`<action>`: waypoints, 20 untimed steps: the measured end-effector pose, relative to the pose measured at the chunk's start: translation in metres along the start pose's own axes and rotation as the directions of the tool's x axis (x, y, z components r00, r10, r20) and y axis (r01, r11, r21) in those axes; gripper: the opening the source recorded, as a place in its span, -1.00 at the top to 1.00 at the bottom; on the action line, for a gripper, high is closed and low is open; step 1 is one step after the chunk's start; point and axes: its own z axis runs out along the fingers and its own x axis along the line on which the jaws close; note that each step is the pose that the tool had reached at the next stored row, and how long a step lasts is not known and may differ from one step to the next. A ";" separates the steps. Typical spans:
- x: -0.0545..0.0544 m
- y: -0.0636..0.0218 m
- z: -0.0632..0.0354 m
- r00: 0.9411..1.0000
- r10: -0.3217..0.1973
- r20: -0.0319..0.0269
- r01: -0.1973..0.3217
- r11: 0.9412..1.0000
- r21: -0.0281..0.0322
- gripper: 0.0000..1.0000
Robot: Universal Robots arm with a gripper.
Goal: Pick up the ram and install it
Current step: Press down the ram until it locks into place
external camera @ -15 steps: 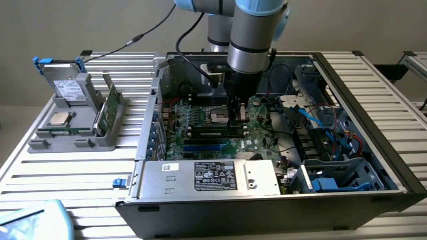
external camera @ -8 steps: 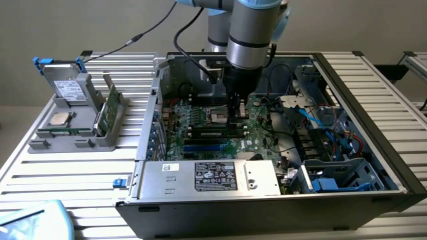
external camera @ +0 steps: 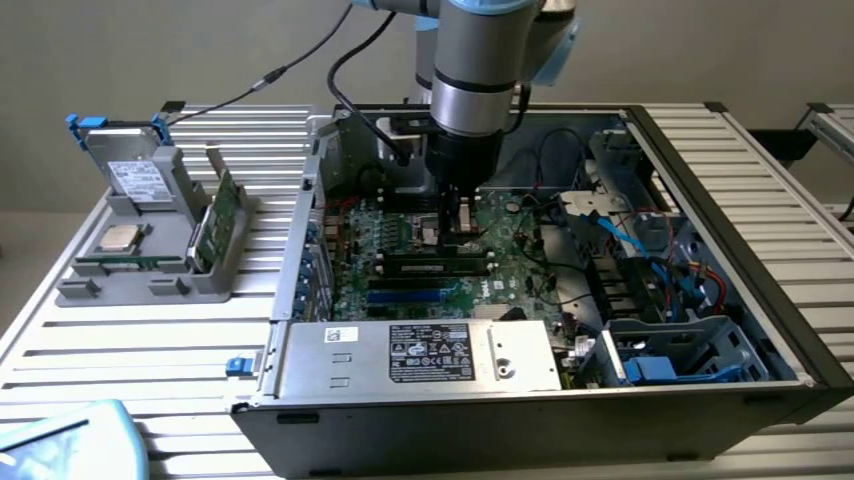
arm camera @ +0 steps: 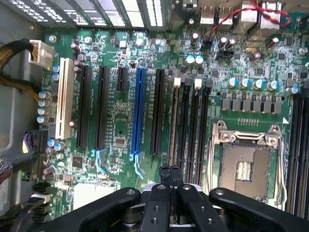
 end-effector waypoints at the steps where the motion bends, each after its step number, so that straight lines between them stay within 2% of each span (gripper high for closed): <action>1: 0.000 0.0030 0.0002 1.000 0.000 0.000 0.000 1.000 0.001 0.79; 6: -0.002 0.0181 0.0009 1.000 0.001 -0.001 -0.001 1.000 0.009 0.79; 9: -0.003 0.0198 0.0012 1.000 0.001 -0.001 -0.001 1.000 0.013 0.79; 16: -0.003 0.0210 0.0064 1.000 0.003 -0.003 -0.003 0.999 0.041 0.79; 20: -0.003 0.0223 0.0089 1.000 0.004 -0.003 -0.004 0.999 0.053 0.79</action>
